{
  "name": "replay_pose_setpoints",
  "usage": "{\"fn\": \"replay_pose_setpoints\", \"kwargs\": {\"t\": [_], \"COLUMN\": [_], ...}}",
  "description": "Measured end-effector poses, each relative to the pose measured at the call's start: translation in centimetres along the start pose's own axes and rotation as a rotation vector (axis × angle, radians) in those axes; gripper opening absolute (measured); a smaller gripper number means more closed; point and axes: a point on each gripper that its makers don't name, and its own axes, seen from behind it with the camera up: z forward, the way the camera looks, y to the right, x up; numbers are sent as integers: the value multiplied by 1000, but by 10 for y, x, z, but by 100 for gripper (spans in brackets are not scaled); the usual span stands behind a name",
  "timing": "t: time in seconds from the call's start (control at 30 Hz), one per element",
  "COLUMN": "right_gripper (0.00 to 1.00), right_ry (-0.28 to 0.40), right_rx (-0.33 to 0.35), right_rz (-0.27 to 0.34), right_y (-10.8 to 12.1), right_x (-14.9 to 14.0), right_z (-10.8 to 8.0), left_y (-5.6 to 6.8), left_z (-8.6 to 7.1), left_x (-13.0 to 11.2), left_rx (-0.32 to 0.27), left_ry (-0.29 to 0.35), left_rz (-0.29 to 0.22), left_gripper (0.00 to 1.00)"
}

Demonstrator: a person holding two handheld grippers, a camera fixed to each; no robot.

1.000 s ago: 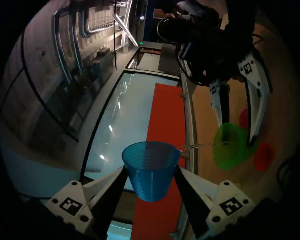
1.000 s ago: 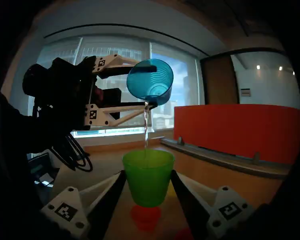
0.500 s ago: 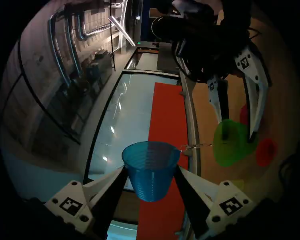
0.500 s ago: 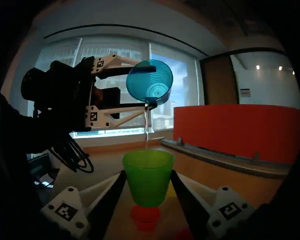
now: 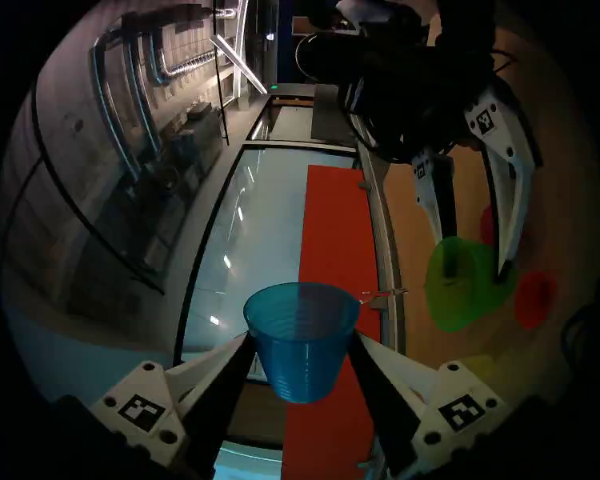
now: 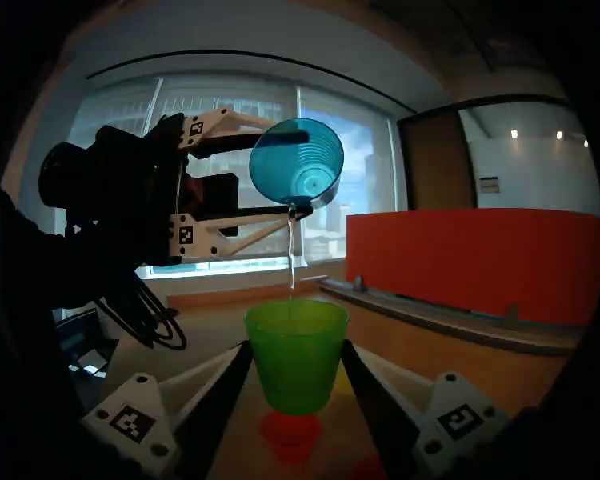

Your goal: Pour water

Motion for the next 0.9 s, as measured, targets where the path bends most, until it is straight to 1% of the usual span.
{"fn": "replay_pose_setpoints", "kwargs": {"t": [0.3,0.9], "right_gripper": [85,85], "right_ry": [2,5], "right_rx": [-2,-2], "right_rz": [-2,-6], "right_y": [0,1], "right_x": [2,3], "right_z": [-1,-2], "left_y": [-11,-5], "left_z": [1,-1], "left_x": [1,9], "left_rx": [9,16], "left_ry": [2,0], "left_rz": [16,65], "left_gripper": [81,81]}}
